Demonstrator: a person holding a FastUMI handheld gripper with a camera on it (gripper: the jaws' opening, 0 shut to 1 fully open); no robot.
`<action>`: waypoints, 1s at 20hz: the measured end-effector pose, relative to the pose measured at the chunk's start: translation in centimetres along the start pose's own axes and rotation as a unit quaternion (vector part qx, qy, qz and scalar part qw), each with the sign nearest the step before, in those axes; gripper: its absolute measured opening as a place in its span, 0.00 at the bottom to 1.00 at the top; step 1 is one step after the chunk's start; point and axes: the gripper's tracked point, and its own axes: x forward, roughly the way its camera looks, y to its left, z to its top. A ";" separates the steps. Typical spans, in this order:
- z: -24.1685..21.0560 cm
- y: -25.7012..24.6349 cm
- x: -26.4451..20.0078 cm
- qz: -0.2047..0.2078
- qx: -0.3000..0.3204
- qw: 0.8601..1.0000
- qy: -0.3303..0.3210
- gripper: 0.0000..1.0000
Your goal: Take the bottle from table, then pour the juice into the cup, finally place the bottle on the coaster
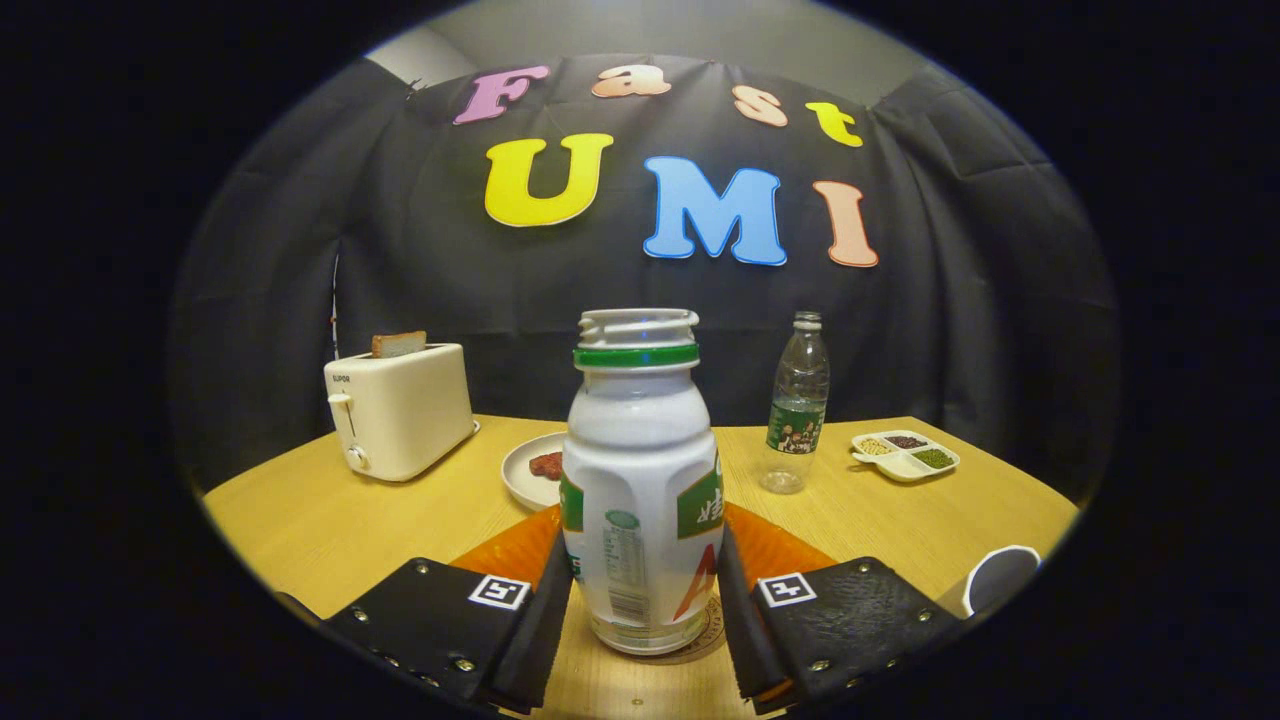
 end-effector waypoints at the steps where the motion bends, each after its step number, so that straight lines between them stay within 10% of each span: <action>1: -0.2 0.0 0.4 0.001 -0.003 1.000 0.003 0.68; 20: -0.7 -2.2 0.0 0.000 0.042 0.999 -0.013 0.71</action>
